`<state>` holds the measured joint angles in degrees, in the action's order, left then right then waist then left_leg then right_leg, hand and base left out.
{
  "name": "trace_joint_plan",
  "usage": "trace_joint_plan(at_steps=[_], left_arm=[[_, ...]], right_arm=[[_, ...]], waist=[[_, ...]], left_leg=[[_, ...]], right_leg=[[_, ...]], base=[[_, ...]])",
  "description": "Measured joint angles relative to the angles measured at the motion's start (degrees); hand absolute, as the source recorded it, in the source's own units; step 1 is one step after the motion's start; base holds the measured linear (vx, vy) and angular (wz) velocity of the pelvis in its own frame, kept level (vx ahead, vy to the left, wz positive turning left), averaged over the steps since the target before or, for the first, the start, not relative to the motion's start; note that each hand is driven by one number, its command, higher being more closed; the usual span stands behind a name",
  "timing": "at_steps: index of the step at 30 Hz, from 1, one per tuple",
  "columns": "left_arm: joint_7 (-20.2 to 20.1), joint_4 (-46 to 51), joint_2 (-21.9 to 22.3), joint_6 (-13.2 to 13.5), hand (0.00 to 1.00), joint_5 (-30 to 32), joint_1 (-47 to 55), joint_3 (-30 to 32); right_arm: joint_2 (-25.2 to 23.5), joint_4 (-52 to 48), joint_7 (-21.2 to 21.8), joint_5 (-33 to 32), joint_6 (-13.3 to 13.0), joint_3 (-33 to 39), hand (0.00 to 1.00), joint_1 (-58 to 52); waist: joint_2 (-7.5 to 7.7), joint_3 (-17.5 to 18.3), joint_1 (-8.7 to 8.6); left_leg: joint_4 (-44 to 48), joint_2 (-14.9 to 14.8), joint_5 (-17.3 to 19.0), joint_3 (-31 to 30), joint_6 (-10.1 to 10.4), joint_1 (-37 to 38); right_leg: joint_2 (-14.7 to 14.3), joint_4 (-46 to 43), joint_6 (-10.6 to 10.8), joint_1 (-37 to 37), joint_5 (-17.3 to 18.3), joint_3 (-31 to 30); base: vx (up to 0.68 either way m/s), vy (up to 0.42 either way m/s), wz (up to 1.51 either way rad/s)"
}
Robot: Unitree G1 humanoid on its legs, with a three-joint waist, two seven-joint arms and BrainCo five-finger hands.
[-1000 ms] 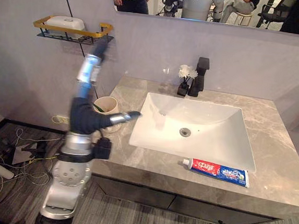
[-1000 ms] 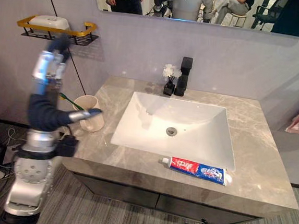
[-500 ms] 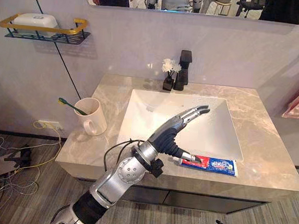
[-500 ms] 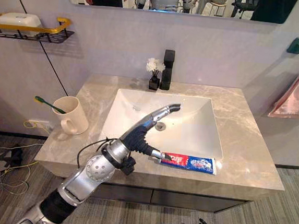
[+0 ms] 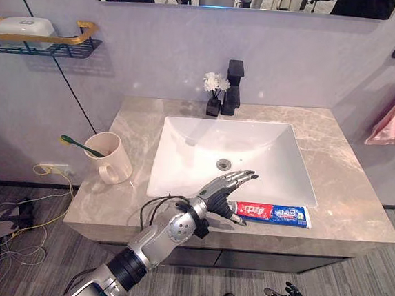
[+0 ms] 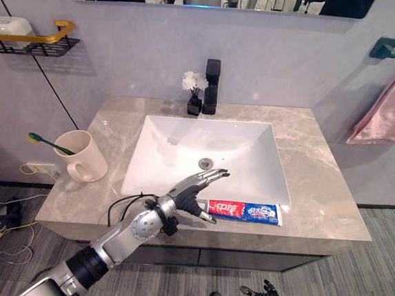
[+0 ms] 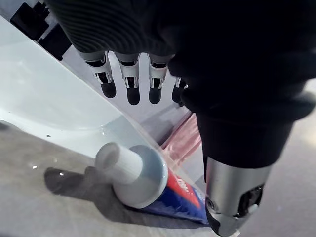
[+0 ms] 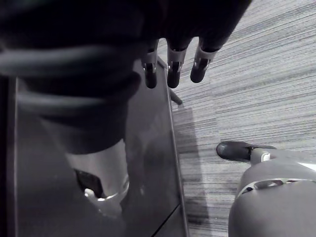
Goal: Organize washtable
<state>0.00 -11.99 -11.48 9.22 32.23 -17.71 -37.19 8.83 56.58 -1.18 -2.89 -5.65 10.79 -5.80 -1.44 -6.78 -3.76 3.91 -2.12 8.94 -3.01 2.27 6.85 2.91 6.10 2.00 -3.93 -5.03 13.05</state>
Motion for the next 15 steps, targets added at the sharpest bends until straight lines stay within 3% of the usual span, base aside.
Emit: trace_joint_plan(at_steps=[15], left_arm=[[1.74,-4.80,1.90,-0.01,0.00,4.09,-6.01,-1.01]], right_arm=[[-0.47,0.09,-0.09,-0.05,0.01,-0.01,0.00,1.85]], waist=[[-0.02,-1.48,-1.78]], left_leg=[[-1.38,-0.04,-0.37,0.80,0.63,1.10]], right_leg=[[0.05,0.02,0.14,-0.14,0.09,-0.35]], base=[[0.00,0.004,-0.01]])
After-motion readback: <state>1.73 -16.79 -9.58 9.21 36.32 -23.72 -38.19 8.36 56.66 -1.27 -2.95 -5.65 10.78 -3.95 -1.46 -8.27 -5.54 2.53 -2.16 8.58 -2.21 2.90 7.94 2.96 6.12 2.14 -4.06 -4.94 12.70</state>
